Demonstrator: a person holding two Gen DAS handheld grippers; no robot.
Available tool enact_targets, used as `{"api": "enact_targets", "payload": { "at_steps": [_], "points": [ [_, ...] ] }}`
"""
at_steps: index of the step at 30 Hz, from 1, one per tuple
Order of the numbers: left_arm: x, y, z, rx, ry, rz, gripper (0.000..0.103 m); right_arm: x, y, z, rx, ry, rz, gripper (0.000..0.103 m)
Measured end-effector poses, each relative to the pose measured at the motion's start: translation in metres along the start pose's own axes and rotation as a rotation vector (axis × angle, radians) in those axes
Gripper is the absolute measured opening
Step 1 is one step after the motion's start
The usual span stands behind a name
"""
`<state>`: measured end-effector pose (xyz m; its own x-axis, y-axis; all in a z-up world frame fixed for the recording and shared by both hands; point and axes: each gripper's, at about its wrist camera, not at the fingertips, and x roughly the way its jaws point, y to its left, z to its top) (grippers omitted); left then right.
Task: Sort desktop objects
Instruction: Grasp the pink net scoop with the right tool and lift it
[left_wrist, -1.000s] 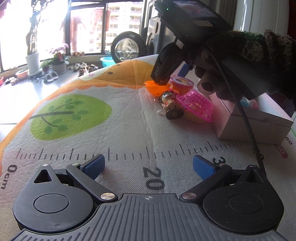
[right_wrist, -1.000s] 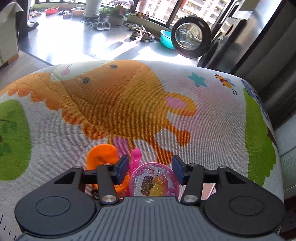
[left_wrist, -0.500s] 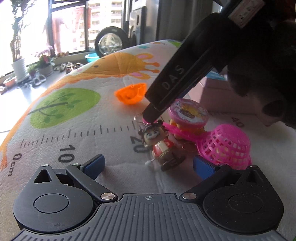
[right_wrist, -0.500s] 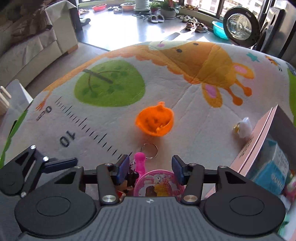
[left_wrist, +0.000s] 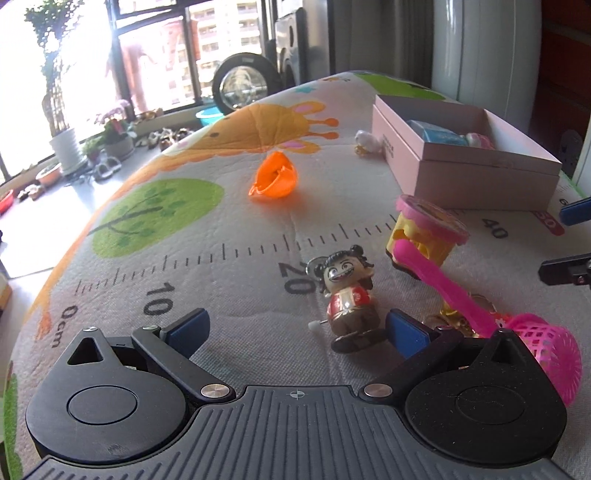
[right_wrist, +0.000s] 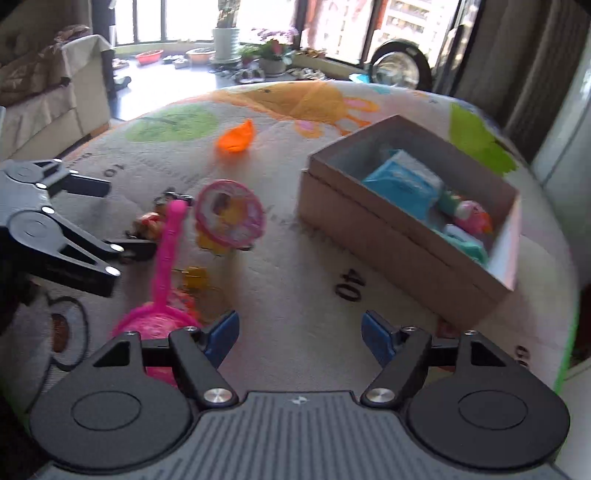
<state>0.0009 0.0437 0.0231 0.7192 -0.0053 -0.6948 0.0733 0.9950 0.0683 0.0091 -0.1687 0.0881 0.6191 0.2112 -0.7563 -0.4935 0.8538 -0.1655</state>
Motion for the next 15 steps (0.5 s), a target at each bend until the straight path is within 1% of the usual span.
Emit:
{"api": "enact_targets", "payload": {
  "at_steps": [1,3,6,9,10,11,13,14,15],
  "points": [
    [-0.001,0.000,0.001,-0.002,0.000,0.005,0.103,-0.004,-0.006,-0.002,0.034,-0.006,0.024,0.074],
    [-0.002,0.001,0.003,0.003,-0.003,0.013,0.103,-0.012,-0.016,-0.007,0.120,-0.017,0.147,0.076],
    [-0.005,-0.002,0.005,0.017,-0.001,0.034,0.103,-0.015,0.001,-0.010,0.119,-0.021,0.253,0.082],
    [-0.011,-0.005,0.008,0.026,-0.010,0.045,0.103,-0.008,0.025,-0.010,0.110,0.022,0.403,0.086],
    [-0.015,-0.006,0.009,0.029,-0.016,0.047,0.103,-0.006,0.031,-0.010,0.108,0.030,0.427,0.086],
    [-0.018,-0.007,0.010,0.031,-0.024,0.050,0.103,-0.004,0.042,-0.012,0.093,0.032,0.431,0.087],
    [-0.026,-0.007,0.011,0.032,-0.037,0.053,0.103,-0.003,0.056,-0.013,0.050,0.017,0.407,0.087],
    [-0.029,-0.006,0.011,0.032,-0.042,0.055,0.103,-0.004,0.061,-0.014,0.027,0.008,0.393,0.085],
    [-0.032,-0.006,0.011,0.032,-0.048,0.058,0.103,-0.006,0.065,-0.015,0.003,-0.002,0.374,0.076]
  ]
}}
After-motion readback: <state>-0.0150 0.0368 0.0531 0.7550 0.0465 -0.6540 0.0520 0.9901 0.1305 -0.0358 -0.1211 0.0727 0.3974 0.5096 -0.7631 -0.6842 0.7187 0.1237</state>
